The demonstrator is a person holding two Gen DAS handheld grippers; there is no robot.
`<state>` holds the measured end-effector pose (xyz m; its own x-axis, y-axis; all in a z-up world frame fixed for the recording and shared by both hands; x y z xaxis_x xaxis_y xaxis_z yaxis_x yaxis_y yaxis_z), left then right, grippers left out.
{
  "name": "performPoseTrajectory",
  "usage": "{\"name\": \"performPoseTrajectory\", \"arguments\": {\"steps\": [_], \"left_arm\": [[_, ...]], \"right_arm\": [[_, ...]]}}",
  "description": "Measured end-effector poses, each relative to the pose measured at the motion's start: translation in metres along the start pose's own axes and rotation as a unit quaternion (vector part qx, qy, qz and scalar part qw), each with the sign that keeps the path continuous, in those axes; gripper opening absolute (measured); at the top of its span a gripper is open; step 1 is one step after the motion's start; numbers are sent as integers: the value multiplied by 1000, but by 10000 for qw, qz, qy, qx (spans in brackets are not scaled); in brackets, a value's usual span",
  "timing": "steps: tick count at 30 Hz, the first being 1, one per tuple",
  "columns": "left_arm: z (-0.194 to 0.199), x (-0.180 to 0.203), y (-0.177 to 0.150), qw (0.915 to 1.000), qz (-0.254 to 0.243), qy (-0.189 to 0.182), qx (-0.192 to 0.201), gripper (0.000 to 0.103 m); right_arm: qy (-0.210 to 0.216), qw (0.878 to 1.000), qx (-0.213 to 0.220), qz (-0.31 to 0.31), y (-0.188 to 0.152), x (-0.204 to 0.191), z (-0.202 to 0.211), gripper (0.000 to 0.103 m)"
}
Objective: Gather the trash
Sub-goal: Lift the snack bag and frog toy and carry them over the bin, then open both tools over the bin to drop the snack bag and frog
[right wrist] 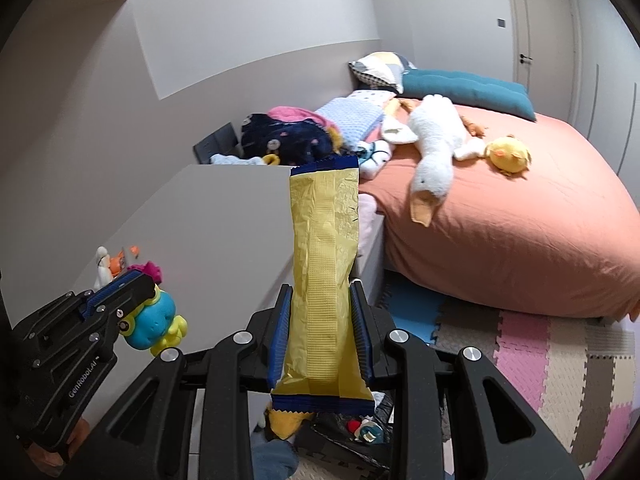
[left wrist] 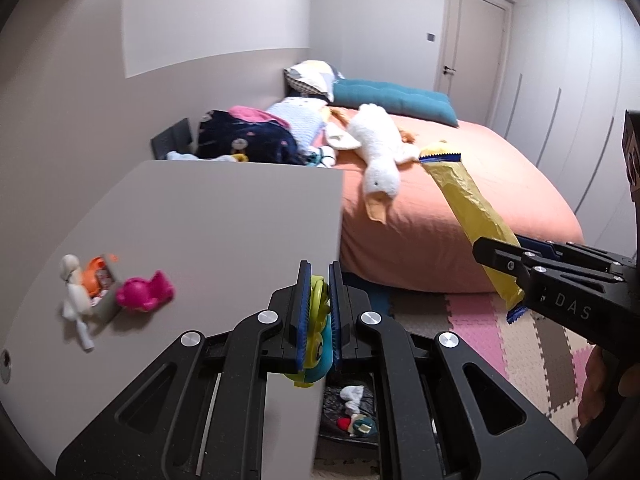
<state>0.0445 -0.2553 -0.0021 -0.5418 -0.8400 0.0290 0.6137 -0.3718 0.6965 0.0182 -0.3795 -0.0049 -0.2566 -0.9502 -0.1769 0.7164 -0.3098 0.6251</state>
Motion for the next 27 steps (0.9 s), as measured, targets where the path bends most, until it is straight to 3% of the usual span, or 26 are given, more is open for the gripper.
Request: {"name": "performPoseTrajectory", "arguments": {"steps": [19, 27], "left_arm": [[-35, 90, -8, 9955, -702, -488, -401, 8], [-68, 110, -29, 9897, -879, -636, -934, 8]], "right_arm": [[-424, 9971, -43, -635, -28, 86, 13, 30], [-575, 9949, -259, -793, -44, 108, 1, 30]]}}
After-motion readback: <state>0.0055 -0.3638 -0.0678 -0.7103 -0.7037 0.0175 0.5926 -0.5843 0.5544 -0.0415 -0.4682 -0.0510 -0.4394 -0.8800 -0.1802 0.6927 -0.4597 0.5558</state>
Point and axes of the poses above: each gripper's, at about its wrist camera, not at the fingertips, and z roughly against the way its jaws point, x to its right, y to its top, the point moved 8 cm from there along -z, roughly the way its jaws point, and after that the axes turned 7 degrees about -x, right-handed, at the moved point
